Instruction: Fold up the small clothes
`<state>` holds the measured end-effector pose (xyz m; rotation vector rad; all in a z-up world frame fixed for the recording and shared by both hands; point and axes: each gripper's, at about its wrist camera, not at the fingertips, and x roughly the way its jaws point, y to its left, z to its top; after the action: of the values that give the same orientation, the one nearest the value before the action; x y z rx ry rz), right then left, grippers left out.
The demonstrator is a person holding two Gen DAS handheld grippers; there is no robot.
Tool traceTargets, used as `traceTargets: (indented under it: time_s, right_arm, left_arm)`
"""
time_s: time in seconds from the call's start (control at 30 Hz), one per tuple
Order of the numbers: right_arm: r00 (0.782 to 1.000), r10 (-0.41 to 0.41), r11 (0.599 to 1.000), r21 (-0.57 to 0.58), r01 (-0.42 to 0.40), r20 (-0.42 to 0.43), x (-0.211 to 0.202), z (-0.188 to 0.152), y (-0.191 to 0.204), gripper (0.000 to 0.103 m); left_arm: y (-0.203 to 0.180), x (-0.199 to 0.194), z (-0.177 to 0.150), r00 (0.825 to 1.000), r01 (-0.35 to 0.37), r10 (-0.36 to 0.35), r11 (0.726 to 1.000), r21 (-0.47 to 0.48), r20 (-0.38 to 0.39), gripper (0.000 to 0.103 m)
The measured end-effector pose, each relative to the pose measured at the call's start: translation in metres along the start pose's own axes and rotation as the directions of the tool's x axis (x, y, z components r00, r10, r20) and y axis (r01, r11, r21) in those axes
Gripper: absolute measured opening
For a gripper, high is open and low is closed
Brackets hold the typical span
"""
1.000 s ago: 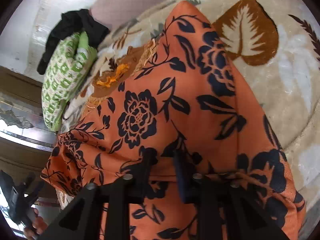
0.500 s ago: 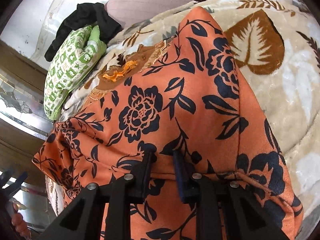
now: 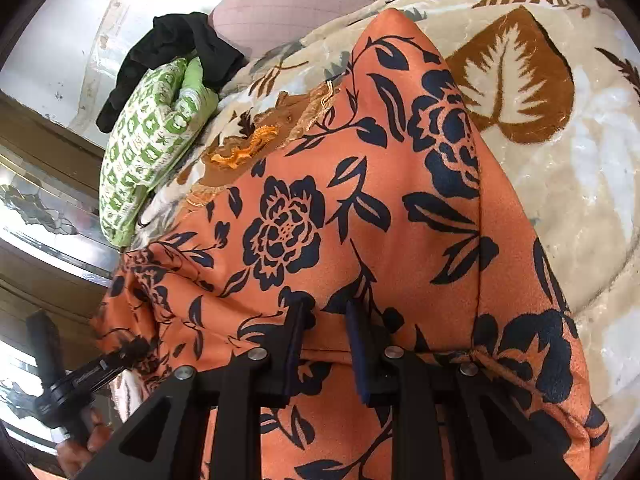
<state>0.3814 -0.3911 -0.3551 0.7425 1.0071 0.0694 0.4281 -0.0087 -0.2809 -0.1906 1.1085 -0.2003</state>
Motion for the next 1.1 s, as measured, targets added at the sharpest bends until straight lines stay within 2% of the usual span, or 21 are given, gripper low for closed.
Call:
traceTargets:
  time_s: [0.07, 0.1, 0.13, 0.17, 0.23, 0.3, 0.37, 0.43, 0.47, 0.53, 0.57, 0.6, 0.63, 0.7, 0.77, 0.87, 0.97, 1.03, 1.1]
  right_arm:
    - [0.994, 0.111, 0.990, 0.088, -0.109, -0.015, -0.006, 0.003, -0.008, 0.028]
    - [0.978, 0.208, 0.969, 0.143, -0.202, -0.026, -0.007, 0.003, -0.013, 0.028]
    - [0.947, 0.319, 0.930, 0.202, -0.306, -0.030, -0.010, 0.003, -0.016, 0.033]
    - [0.933, 0.358, 0.912, 0.224, -0.343, -0.029, -0.013, 0.003, -0.015, 0.055]
    - [0.913, 0.407, 0.885, 0.261, -0.385, -0.035, -0.016, -0.001, -0.008, 0.091]
    - [0.892, 0.452, 0.849, 0.319, -0.422, -0.023, -0.017, -0.011, -0.004, 0.090]
    - [0.920, 0.393, 0.863, 0.349, -0.364, -0.011, -0.014, -0.019, -0.003, 0.090]
    - [0.934, 0.357, 0.871, 0.364, -0.329, -0.011, -0.004, -0.023, -0.008, 0.085]
    - [0.941, 0.339, 0.867, 0.391, -0.310, -0.006, 0.003, -0.025, -0.014, 0.070]
    - [0.947, 0.316, 0.858, 0.409, -0.310, 0.054, 0.003, -0.022, -0.023, 0.059]
    - [0.949, 0.306, 0.862, 0.399, -0.312, 0.080, 0.002, -0.019, -0.025, 0.051]
    - [0.954, 0.282, 0.873, 0.384, -0.301, 0.107, 0.001, -0.016, -0.027, 0.048]
    - [0.957, 0.265, 0.875, 0.388, -0.291, 0.120, 0.004, -0.013, -0.030, 0.039]
    - [0.949, 0.279, 0.847, 0.429, -0.314, 0.146, 0.011, -0.011, -0.040, 0.031]
    - [0.950, 0.269, 0.850, 0.425, -0.311, 0.158, 0.013, -0.008, -0.042, 0.019]
    - [0.962, 0.215, 0.881, 0.391, -0.265, 0.169, 0.008, -0.006, -0.038, 0.010]
    - [0.980, 0.087, 0.950, 0.282, -0.136, 0.180, -0.007, -0.001, -0.021, 0.009]
    - [0.979, 0.007, 0.978, 0.202, -0.048, 0.202, -0.022, -0.003, -0.010, 0.008]
    - [0.967, -0.080, 0.990, 0.132, 0.048, 0.244, -0.042, -0.004, -0.006, 0.008]
  left_arm:
    - [0.003, -0.015, 0.003, 0.997, 0.053, -0.053, 0.999, 0.004, 0.063, 0.008]
    - [0.003, -0.025, 0.006, 0.994, 0.061, -0.062, 0.998, 0.012, 0.095, 0.008]
    - [0.004, -0.033, 0.008, 0.990, 0.071, -0.073, 0.997, 0.018, 0.120, 0.008]
    - [0.006, -0.040, 0.010, 0.986, 0.089, -0.091, 0.996, 0.019, 0.137, 0.008]
    - [0.010, -0.046, 0.012, 0.981, 0.123, -0.123, 0.992, 0.007, 0.149, 0.008]
    - [0.016, -0.045, 0.013, 0.981, 0.143, -0.140, 0.990, -0.012, 0.137, 0.008]
    - [0.018, -0.042, 0.013, 0.983, 0.137, -0.134, 0.990, -0.022, 0.126, 0.008]
    - [0.020, -0.044, 0.012, 0.981, 0.147, -0.143, 0.989, -0.022, 0.128, 0.008]
    - [0.020, -0.047, 0.011, 0.980, 0.153, -0.149, 0.988, -0.019, 0.132, 0.008]
    - [0.019, -0.051, 0.011, 0.977, 0.160, -0.156, 0.987, -0.016, 0.144, 0.008]
    - [0.019, -0.053, 0.012, 0.976, 0.164, -0.159, 0.986, -0.018, 0.148, 0.008]
    - [0.020, -0.055, 0.013, 0.974, 0.174, -0.168, 0.985, -0.022, 0.152, 0.008]
    - [0.021, -0.056, 0.013, 0.972, 0.183, -0.178, 0.983, -0.025, 0.153, 0.008]
    - [0.023, -0.056, 0.013, 0.971, 0.188, -0.182, 0.982, -0.028, 0.155, 0.008]
    - [0.024, -0.053, 0.013, 0.975, 0.173, -0.168, 0.984, -0.028, 0.147, 0.008]
    - [0.029, -0.048, 0.014, 0.979, 0.164, -0.156, 0.985, -0.050, 0.131, 0.008]
    - [0.037, -0.047, 0.015, 0.980, 0.162, -0.151, 0.984, -0.071, 0.130, 0.008]
    - [0.043, -0.046, 0.016, 0.981, 0.157, -0.146, 0.984, -0.081, 0.124, 0.008]
    - [0.049, -0.042, 0.016, 0.988, 0.130, -0.121, 0.987, -0.092, 0.097, 0.008]
